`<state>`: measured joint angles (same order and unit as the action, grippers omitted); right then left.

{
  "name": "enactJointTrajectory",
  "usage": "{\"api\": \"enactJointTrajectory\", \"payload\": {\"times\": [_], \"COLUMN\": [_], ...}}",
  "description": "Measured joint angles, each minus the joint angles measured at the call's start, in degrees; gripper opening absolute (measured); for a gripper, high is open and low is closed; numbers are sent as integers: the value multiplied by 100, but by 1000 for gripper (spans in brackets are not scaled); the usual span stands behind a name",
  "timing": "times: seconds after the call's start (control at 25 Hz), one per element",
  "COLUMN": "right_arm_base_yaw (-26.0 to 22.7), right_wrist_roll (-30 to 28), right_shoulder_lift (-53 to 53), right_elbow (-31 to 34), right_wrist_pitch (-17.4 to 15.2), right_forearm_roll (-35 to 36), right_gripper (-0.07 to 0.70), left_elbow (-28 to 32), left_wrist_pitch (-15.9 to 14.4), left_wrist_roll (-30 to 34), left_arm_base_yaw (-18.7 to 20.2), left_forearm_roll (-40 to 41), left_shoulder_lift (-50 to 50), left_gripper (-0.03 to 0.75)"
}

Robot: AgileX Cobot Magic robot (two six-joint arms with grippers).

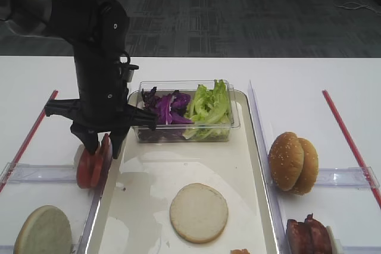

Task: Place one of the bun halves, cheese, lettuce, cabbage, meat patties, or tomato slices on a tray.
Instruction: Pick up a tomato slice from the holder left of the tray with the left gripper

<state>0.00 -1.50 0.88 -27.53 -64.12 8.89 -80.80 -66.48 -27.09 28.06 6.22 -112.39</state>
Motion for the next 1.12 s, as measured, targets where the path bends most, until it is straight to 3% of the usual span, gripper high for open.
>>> {"api": "enactJointTrajectory", "payload": {"times": [0.72,1.12], "right_arm_base_yaw": [0,0], "right_wrist_roll": [11,11], "right_shoulder_lift": [0,0], "right_elbow": [0,0], "right_wrist_pitch": [0,0], "right_forearm_roll": [0,0], "right_gripper": [454,454], "left_elbow": [0,0], "left_wrist_pitch": [-100,-146], "left_wrist_roll": [0,10], "left_arm_base_yaw": [0,0], "left_forearm_roll": [3,3], "left_shoulder_lift": [0,0], "left_gripper": [283,200]}}
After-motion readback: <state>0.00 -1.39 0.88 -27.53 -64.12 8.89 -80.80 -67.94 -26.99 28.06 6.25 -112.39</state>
